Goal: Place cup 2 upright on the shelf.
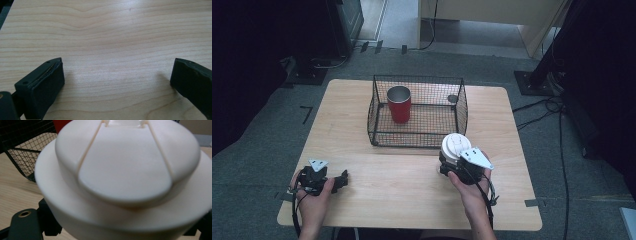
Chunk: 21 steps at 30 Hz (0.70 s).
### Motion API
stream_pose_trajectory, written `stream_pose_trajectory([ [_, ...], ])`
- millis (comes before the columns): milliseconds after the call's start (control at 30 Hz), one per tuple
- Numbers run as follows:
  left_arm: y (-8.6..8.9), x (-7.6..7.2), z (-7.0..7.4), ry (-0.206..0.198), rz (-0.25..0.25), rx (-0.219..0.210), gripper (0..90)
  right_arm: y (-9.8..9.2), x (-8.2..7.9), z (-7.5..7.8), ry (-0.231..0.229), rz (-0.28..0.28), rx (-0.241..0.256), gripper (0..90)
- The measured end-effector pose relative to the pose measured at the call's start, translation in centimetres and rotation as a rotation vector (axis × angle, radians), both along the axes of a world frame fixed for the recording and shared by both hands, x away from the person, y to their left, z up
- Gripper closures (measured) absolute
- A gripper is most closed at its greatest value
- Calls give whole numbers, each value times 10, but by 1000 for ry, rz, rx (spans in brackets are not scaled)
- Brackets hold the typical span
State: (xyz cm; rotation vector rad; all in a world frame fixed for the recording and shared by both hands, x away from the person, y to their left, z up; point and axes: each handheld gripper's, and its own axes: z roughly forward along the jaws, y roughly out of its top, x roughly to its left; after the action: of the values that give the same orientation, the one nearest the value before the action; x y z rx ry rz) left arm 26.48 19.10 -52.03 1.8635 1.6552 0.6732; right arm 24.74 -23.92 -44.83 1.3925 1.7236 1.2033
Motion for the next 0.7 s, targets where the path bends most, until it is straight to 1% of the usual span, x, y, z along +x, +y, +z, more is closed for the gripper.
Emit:
stream_pose_trajectory([
  [100, 0, 0, 0, 0, 0, 0, 0, 0, -1, 1, -5, 15, 17, 163],
  [300, 0, 0, 0, 0, 0, 0, 0, 2, -4, 6, -36, 31, 28, 163],
  [500, 0, 0, 0, 0, 0, 0, 0, 7, -6, 17, -93, 50, 32, 163],
  [700, 0, 0, 0, 1, -1, 1, 0, 11, -7, 27, -139, 56, 36, 163],
])
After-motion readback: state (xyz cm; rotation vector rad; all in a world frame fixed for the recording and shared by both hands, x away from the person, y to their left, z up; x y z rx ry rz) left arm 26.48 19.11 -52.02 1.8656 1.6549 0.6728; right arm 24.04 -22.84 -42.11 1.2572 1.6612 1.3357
